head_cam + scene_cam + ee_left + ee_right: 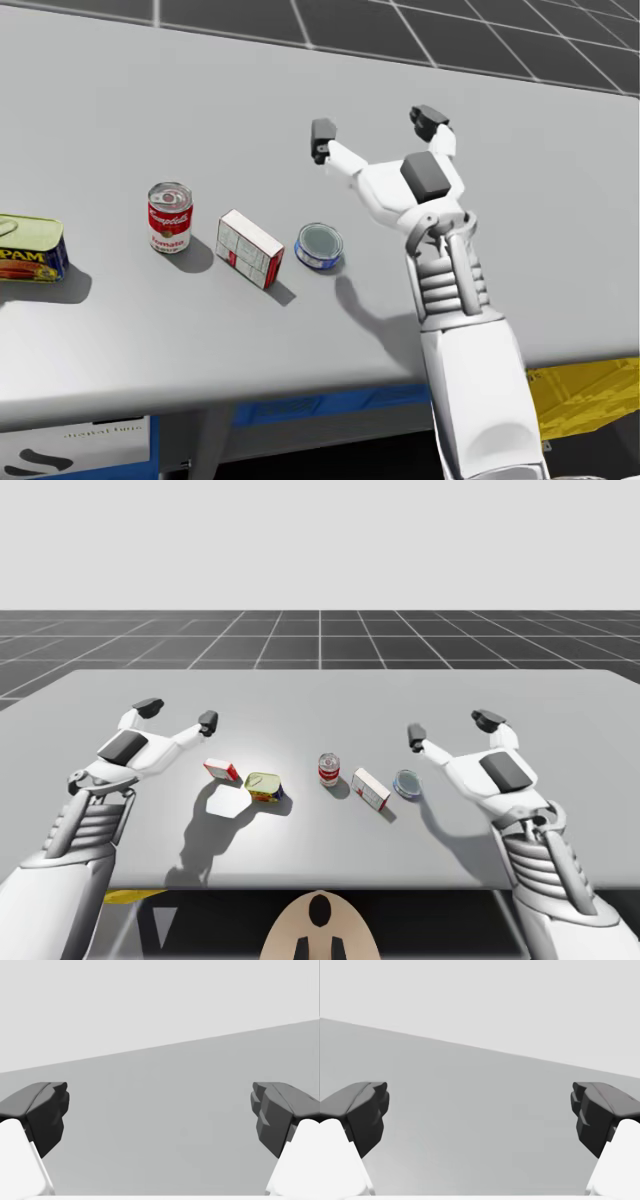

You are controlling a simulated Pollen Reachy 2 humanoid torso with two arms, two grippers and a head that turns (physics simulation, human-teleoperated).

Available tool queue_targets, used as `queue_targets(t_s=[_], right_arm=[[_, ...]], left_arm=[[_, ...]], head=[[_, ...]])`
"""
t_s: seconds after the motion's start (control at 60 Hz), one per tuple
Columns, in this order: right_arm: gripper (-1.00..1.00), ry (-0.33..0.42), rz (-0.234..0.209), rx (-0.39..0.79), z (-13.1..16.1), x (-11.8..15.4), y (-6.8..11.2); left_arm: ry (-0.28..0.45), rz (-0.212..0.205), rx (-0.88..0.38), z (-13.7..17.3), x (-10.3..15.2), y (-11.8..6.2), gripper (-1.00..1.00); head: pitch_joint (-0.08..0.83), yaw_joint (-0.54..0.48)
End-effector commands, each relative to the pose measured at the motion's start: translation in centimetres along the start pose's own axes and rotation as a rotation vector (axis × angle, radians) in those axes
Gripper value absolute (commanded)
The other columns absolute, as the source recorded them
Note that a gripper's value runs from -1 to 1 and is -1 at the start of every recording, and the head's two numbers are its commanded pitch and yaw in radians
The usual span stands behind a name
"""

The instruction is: Lift the tuna fish can off the table.

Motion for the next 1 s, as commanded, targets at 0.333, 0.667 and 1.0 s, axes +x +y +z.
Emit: queue_targets(t_s=[0.333,0.667,1.0], right_arm=[[-1.0,0.202,0.015,0.237,7.9,-5.2,1.4],[-1.0,0.351,-0.047,0.28,8.3,-9.4,1.1],[-1.0,0.455,-0.177,0.308,5.0,-11.5,-0.3]], left_arm=[[0.007,-0.005,-0.003,-0.1,-0.2,-0.3,-1.0],[0.008,-0.006,-0.002,-0.1,-0.3,-0.4,-1.0],[0.008,-0.005,0.001,-0.1,-0.3,-0.4,-1.0]], head=[[0.716,-0.34],[0.721,-0.33],[0.724,-0.33]])
